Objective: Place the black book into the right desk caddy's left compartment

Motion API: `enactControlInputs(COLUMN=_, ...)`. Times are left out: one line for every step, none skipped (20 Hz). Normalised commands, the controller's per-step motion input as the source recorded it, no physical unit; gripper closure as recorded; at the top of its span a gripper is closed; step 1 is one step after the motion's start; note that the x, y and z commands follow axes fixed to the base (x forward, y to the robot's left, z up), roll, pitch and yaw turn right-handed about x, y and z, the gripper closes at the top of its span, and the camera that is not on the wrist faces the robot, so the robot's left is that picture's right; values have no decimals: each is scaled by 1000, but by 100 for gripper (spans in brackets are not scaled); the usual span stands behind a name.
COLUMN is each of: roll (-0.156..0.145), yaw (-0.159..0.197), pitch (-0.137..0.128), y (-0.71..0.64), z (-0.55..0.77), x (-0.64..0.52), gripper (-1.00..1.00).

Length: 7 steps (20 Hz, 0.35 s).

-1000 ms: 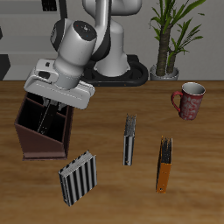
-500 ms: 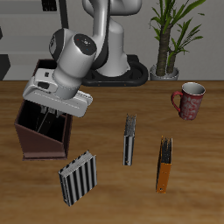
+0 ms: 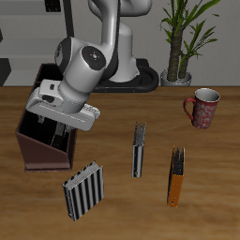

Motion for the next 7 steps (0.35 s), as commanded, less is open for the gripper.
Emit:
enactControlInputs(roll=-5, yaw=-21, pitch=20, y=-72, z=-52, x=-73, gripper=-100)
enactControlInputs(roll=37, yaw=-11, pitch=-9, y=126, z=39, x=-54, gripper=-100)
enactControlInputs(roll=83, yaw=53, pitch=-66, y=239, z=58, x=-52, gripper=-100)
enactControlInputs(roll=19, yaw=-42, pitch=19, y=28, z=66, x=-80, gripper=-100)
enactControlInputs(roll=-26, yaw=-101, pitch=36, y=22, z=121, x=-161, gripper=-100)
enactControlInputs(roll=17, yaw=-19, pitch=-14, y=145, z=141, x=-123, gripper=-100)
enactControlInputs(roll=0, yaw=0, pitch=0, y=-65, z=17, x=-58, gripper=-100)
